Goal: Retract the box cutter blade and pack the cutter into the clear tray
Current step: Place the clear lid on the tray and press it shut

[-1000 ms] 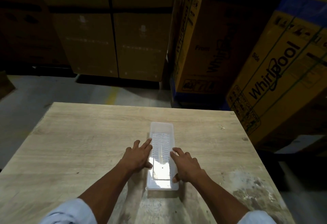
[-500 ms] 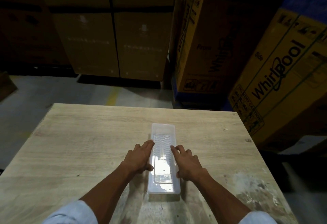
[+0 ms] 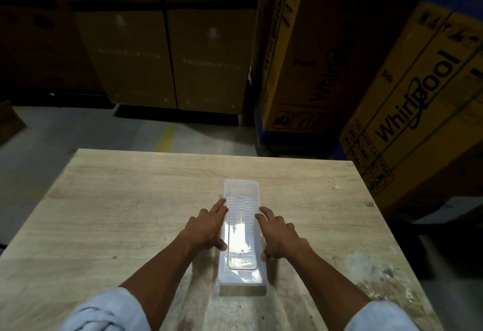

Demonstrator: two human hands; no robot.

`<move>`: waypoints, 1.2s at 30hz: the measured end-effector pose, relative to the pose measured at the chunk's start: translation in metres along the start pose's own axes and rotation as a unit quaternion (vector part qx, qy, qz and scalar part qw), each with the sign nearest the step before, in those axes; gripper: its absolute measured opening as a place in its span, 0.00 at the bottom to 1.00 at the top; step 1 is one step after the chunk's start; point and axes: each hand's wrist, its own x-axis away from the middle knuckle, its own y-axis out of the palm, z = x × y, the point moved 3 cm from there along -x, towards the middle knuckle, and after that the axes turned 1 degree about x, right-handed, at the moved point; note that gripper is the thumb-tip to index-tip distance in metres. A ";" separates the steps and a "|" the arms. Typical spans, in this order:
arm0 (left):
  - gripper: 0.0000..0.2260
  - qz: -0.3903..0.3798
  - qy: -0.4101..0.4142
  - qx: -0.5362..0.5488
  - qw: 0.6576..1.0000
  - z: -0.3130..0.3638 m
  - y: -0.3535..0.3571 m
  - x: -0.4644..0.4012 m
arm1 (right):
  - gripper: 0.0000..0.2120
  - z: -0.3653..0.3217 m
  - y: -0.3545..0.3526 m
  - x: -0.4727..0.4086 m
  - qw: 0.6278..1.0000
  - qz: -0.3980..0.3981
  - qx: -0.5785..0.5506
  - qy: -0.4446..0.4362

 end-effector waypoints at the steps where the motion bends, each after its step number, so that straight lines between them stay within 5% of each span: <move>1: 0.49 -0.002 0.001 -0.001 1.000 0.000 -0.001 -0.001 | 0.55 0.001 0.000 -0.002 1.000 -0.004 0.004 -0.001; 11: 0.55 -0.002 0.005 0.019 1.000 0.003 -0.007 -0.006 | 0.37 0.004 -0.002 -0.012 0.998 0.031 -0.058 0.001; 19: 0.58 0.005 0.003 0.021 1.000 -0.001 -0.005 -0.009 | 0.48 0.003 -0.012 -0.020 0.999 0.039 -0.026 0.009; 36: 0.64 -0.004 -0.005 0.036 0.999 -0.005 -0.002 -0.028 | 0.56 0.007 -0.017 -0.043 0.999 -0.006 -0.034 0.009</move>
